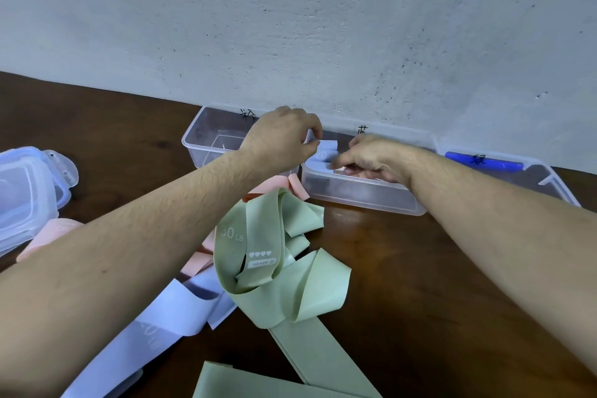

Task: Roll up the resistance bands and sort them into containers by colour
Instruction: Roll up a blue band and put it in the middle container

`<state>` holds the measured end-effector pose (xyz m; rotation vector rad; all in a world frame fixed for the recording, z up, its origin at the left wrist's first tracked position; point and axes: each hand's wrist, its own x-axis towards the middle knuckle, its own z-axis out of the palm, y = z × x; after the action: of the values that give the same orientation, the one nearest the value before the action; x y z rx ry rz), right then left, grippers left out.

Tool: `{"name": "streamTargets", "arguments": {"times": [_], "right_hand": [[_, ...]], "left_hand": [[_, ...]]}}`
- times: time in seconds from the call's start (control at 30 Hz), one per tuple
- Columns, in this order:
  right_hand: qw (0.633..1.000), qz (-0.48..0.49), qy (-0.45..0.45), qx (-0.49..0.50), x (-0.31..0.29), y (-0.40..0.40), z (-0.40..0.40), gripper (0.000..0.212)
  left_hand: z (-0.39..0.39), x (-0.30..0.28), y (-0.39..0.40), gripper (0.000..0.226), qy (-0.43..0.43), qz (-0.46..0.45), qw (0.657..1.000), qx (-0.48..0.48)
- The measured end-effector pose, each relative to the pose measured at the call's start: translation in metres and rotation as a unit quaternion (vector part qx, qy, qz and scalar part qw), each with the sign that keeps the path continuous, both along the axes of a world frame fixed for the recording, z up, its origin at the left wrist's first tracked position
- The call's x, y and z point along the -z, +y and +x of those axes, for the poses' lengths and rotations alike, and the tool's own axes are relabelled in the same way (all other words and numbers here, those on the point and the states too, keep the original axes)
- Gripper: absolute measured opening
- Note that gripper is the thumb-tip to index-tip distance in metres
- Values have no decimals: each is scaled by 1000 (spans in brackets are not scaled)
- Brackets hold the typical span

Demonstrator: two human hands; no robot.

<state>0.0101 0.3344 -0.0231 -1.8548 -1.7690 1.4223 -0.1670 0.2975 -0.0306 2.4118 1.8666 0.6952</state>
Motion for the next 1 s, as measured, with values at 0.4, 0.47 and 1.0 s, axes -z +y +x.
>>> {"name": "streamTargets", "arguments": {"times": [0.4,0.47,1.0], "right_hand": [[991,125,43,-34,-32,-60,19,25],[990,124,44,-59,-33,-78,20,22],[934,144,32,-325,3,-171,-41,11]], "left_hand": [[17,-16,-66,8,-43,4,999,17],[18,-16,-83,7,-54,-7,998,11],[-60,30,-216,35,17,2,1000,18]]}}
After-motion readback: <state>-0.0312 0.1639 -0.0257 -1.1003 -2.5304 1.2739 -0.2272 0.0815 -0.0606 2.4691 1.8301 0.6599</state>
